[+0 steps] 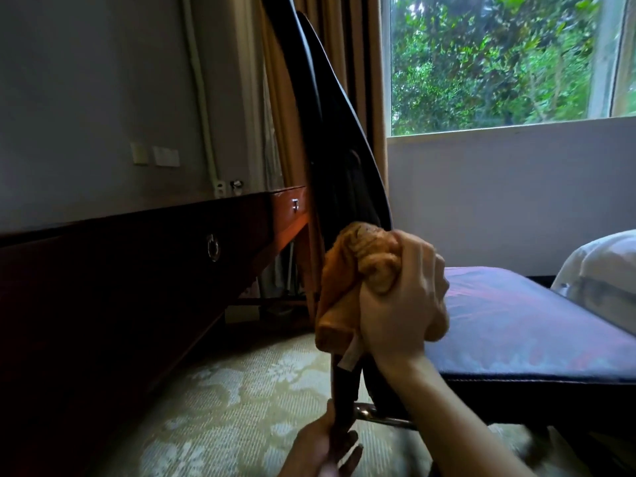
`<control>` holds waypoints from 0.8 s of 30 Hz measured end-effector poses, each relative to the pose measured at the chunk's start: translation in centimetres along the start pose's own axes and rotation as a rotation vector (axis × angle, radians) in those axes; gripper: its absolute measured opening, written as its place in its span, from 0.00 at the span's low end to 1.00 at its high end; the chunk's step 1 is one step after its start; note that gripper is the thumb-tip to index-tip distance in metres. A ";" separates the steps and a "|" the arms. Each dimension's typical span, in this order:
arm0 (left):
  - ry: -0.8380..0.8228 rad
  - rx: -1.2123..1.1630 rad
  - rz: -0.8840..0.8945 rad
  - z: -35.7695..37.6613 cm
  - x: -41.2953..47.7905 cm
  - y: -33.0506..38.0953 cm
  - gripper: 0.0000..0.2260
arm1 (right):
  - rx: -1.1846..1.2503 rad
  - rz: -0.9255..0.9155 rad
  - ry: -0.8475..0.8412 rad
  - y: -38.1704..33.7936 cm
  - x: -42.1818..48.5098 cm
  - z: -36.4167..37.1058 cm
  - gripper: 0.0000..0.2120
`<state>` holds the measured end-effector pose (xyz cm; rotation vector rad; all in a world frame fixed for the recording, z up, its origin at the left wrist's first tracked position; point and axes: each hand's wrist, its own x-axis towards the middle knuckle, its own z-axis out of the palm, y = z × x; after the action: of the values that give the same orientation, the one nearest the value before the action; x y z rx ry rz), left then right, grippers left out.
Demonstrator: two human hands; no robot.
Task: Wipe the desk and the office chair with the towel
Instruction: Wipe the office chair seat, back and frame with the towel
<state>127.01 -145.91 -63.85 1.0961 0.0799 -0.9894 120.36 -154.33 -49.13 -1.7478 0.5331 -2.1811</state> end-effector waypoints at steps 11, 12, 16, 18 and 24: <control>0.078 0.325 0.241 -1.3 -2.0 3.5 0.16 | -0.223 -0.232 -0.079 -4.6 9.5 1.9 0.24; 0.142 0.352 0.327 -0.9 -2.5 4.2 0.16 | -0.227 -0.246 -0.066 -4.0 8.8 1.8 0.24; 0.196 0.391 0.746 2.3 -4.6 7.6 0.14 | -0.270 -0.320 -0.108 -1.1 5.8 1.4 0.21; 0.101 0.387 0.911 4.3 -6.0 8.6 0.11 | -0.383 -0.377 -0.190 0.3 3.9 0.6 0.24; 0.150 0.592 1.287 7.1 -7.7 9.1 0.20 | -0.249 -0.412 -0.349 0.3 4.8 -2.3 0.17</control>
<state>126.07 -145.65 -50.05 1.4130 -0.7587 0.2673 117.11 -156.54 -45.55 -2.4982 0.3956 -2.0446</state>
